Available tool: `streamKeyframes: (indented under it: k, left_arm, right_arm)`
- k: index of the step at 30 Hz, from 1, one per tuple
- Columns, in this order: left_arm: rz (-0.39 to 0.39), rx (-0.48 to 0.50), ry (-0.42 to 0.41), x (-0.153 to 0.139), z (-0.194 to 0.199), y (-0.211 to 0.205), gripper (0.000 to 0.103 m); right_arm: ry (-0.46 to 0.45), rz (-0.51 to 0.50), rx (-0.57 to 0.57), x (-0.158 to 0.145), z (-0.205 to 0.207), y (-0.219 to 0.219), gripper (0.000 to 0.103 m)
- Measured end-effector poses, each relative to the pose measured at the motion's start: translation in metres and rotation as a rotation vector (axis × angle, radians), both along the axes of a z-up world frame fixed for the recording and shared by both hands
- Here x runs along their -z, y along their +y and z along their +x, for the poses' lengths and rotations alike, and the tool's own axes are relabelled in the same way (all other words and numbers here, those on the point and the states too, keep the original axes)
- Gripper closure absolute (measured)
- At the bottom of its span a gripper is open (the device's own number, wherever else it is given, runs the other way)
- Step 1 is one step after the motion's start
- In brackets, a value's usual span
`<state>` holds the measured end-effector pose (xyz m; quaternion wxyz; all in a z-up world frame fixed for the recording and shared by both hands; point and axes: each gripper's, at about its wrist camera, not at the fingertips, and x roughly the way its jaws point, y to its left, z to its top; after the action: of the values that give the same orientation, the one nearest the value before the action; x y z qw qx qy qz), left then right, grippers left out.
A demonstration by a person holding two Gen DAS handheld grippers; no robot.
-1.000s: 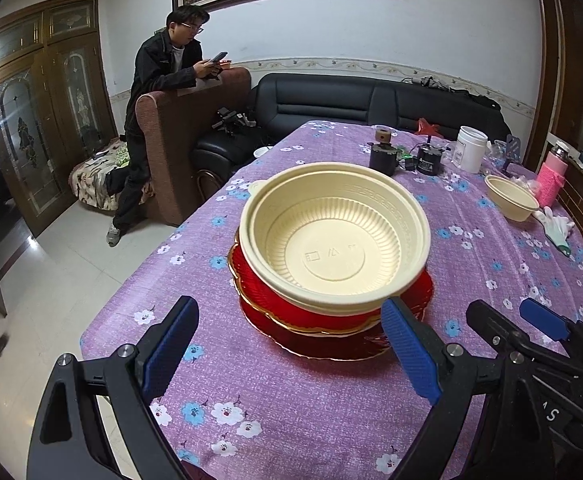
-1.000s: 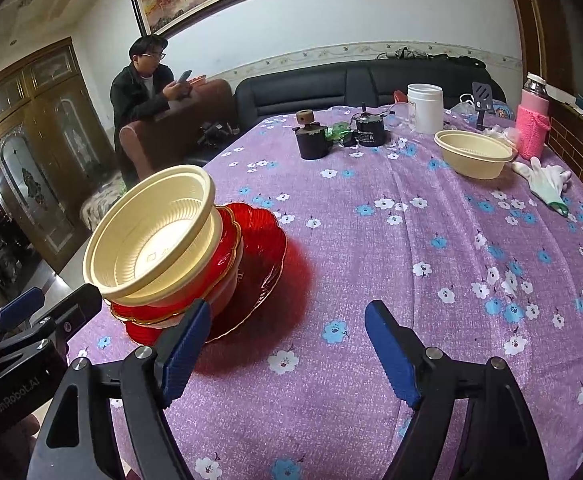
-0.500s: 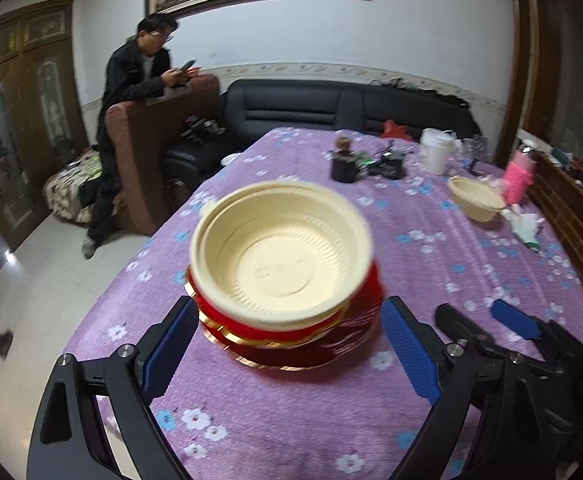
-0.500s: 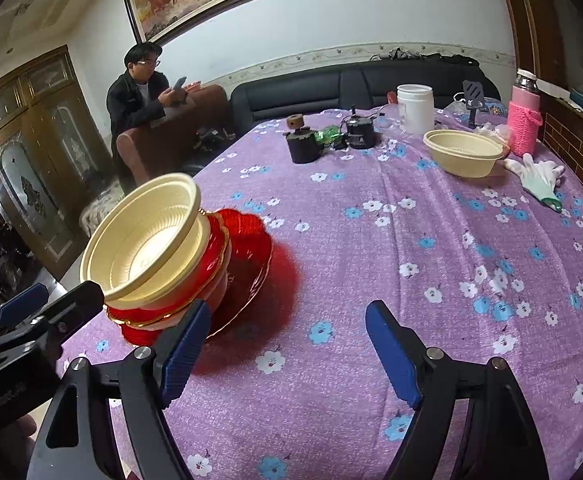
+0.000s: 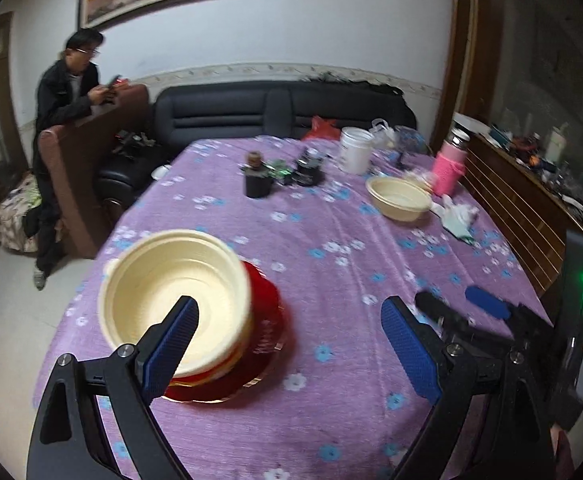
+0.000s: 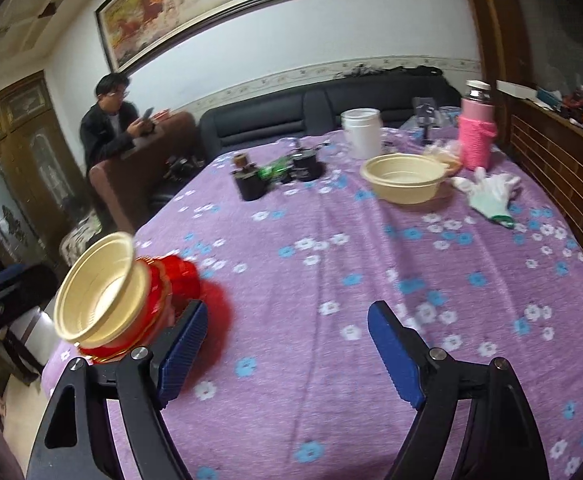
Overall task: Organize plates and bowls
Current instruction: 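Move the right gripper to the second cream plastic bowl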
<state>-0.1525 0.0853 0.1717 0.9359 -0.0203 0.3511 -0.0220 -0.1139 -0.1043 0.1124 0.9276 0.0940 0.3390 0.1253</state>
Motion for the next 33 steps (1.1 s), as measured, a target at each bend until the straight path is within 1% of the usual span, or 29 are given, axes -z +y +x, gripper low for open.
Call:
streamKeyframes:
  k: [4,9,11,15,17,20,23,25,30,31,33]
  left_arm:
    - [-0.013,0.029,0.047,0.016,0.009,-0.012,0.011]
    - [-0.028,0.048,0.09,0.031,0.018,-0.019,0.011]
    - [-0.027,0.047,0.1,0.036,0.02,-0.019,0.011]
    - [-0.029,0.049,0.134,0.049,0.026,-0.02,0.011]
    - [-0.028,0.059,0.152,0.056,0.029,-0.023,0.011]
    - [-0.024,0.09,0.181,0.069,0.035,-0.031,0.011]
    - [-0.009,0.118,0.197,0.078,0.038,-0.038,0.011]
    - [0.005,0.14,0.205,0.081,0.04,-0.042,0.011]
    - [0.036,0.17,0.219,0.087,0.041,-0.047,0.011]
    - [0.04,0.17,0.222,0.087,0.042,-0.046,0.011]
    - [0.044,0.163,0.229,0.089,0.043,-0.045,0.011]
  right_arm:
    - [0.02,-0.003,0.07,0.004,0.011,-0.032,0.017]
    - [0.069,0.001,0.149,0.016,0.041,-0.071,0.018]
    - [0.094,0.026,0.178,0.022,0.055,-0.087,0.018]
    - [0.134,0.131,0.227,0.033,0.092,-0.119,0.018]
    - [0.145,0.164,0.25,0.036,0.113,-0.13,0.018]
    - [0.167,0.191,0.275,0.041,0.147,-0.14,0.018]
    - [0.21,0.224,0.304,0.049,0.185,-0.149,0.018]
    - [0.252,0.273,0.328,0.059,0.212,-0.154,0.018]
    - [0.34,0.345,0.356,0.083,0.264,-0.154,0.018]
    - [0.357,0.365,0.359,0.089,0.272,-0.153,0.019]
    - [0.381,0.384,0.353,0.096,0.285,-0.149,0.028]
